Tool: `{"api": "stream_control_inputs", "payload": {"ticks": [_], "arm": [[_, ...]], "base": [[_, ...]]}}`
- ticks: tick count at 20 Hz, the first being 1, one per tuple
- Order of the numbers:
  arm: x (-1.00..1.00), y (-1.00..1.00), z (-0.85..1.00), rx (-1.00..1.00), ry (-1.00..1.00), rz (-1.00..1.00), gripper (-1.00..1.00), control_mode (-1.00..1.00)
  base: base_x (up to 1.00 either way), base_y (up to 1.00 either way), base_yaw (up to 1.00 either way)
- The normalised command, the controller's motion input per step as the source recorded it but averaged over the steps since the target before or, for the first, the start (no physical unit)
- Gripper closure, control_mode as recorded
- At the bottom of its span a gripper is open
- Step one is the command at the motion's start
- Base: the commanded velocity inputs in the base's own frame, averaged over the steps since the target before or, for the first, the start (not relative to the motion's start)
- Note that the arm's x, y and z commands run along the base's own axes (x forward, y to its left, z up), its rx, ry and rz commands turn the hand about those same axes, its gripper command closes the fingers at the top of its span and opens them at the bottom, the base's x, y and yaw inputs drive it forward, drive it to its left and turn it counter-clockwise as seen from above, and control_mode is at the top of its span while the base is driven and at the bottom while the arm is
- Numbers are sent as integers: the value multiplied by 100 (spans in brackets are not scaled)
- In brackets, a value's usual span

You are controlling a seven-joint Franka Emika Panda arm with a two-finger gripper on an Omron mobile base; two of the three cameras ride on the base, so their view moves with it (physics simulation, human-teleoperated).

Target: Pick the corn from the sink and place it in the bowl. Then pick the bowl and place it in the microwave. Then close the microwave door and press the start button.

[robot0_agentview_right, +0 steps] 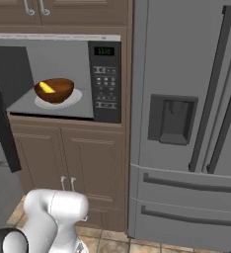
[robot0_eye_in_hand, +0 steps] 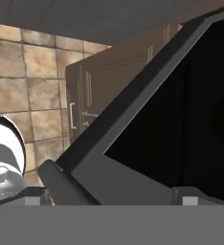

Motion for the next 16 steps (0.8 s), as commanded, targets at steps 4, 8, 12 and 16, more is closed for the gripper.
{"api": "stream_control_inputs", "payload": {"ticks": [4, 8, 12, 16], "arm": [[98, -76, -21, 0, 0, 1, -100, -100], [100, -59, -22, 0, 0, 4, -100, -100], [91, -35, -33, 0, 0, 14, -100, -100], [96, -42, -9, 0, 0, 10, -100, -100]], "base": [[0, 0, 0], [0, 0, 0], [0, 0, 0], [0, 0, 0]]}}
